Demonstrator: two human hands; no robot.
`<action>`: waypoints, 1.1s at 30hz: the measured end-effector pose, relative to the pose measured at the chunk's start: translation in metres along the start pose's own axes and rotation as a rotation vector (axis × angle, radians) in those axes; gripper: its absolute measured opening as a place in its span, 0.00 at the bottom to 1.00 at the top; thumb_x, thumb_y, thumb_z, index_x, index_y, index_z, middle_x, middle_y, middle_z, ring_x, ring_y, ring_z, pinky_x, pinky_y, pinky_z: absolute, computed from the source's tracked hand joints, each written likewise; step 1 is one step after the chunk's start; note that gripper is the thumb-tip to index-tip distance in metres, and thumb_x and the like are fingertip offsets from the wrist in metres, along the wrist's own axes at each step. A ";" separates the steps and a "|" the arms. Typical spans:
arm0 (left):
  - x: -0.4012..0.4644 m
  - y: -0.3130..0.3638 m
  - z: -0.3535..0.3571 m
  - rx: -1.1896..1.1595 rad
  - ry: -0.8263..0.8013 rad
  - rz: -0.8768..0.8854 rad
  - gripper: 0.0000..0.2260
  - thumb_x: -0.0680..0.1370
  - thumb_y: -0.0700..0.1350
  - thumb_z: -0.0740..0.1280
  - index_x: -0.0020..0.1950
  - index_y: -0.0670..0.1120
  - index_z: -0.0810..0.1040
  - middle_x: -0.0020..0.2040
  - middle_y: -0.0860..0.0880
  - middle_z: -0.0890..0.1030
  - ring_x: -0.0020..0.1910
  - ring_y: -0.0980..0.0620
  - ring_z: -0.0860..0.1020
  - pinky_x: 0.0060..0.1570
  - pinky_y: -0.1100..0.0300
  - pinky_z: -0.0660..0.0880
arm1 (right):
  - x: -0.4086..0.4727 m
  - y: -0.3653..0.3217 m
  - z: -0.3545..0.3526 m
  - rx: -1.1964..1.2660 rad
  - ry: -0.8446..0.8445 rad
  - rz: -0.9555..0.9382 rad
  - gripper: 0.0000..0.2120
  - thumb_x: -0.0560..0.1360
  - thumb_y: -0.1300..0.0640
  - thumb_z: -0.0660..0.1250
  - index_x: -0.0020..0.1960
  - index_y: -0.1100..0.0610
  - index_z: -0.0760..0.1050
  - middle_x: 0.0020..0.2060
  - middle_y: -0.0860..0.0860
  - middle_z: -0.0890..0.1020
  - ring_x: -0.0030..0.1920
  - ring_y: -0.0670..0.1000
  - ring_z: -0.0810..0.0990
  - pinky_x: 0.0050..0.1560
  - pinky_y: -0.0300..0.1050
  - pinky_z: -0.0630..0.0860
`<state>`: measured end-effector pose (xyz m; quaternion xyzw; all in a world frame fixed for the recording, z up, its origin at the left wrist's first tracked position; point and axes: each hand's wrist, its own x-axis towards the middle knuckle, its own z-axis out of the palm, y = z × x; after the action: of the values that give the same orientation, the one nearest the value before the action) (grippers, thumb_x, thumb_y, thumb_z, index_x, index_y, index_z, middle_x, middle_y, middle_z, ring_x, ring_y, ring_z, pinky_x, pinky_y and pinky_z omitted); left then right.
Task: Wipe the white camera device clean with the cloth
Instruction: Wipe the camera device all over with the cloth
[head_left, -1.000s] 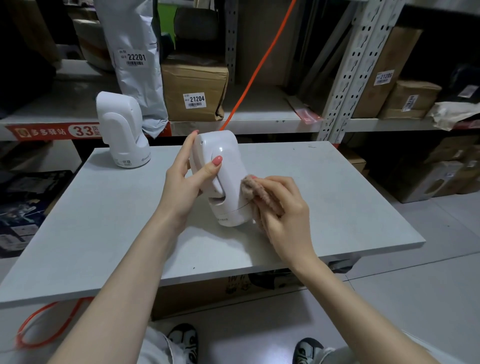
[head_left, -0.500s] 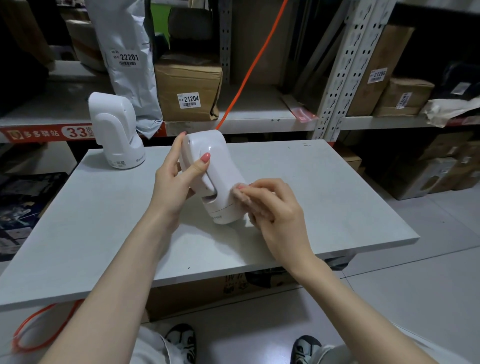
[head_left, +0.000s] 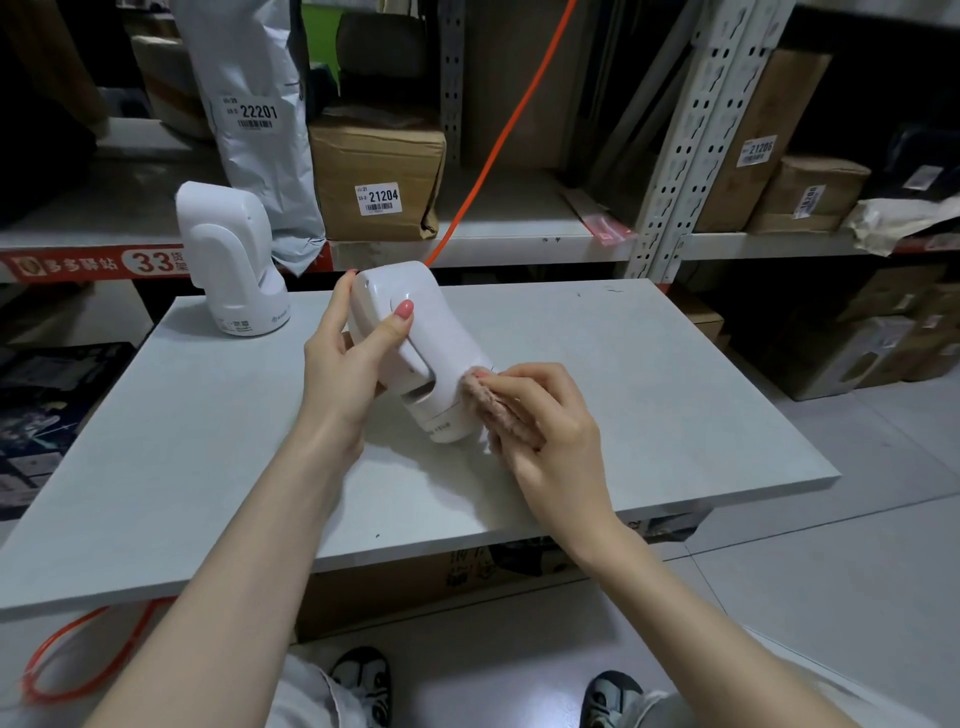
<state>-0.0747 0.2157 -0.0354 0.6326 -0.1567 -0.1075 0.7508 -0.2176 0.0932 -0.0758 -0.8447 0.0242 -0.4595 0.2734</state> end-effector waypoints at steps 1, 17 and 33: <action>-0.001 0.000 0.001 0.010 0.007 0.010 0.28 0.73 0.53 0.72 0.72 0.57 0.68 0.66 0.46 0.76 0.63 0.45 0.76 0.54 0.50 0.78 | -0.001 -0.003 0.001 -0.009 0.005 0.000 0.14 0.75 0.60 0.66 0.58 0.50 0.79 0.51 0.49 0.76 0.50 0.53 0.77 0.41 0.52 0.78; -0.010 0.007 0.001 -0.007 -0.036 0.022 0.31 0.73 0.50 0.73 0.73 0.59 0.66 0.68 0.49 0.74 0.65 0.47 0.74 0.59 0.48 0.76 | 0.013 0.004 -0.017 0.394 -0.070 0.455 0.16 0.74 0.68 0.69 0.54 0.48 0.81 0.53 0.49 0.83 0.55 0.43 0.80 0.56 0.35 0.73; -0.021 0.011 0.003 -0.035 -0.376 0.100 0.31 0.67 0.50 0.75 0.66 0.69 0.68 0.71 0.52 0.72 0.69 0.50 0.71 0.66 0.50 0.71 | 0.017 -0.013 -0.021 0.375 -0.041 0.465 0.15 0.76 0.65 0.68 0.55 0.46 0.78 0.54 0.49 0.82 0.56 0.43 0.79 0.58 0.34 0.73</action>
<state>-0.0954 0.2222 -0.0265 0.5795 -0.3235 -0.1892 0.7237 -0.2270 0.0896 -0.0476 -0.7604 0.1264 -0.3638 0.5229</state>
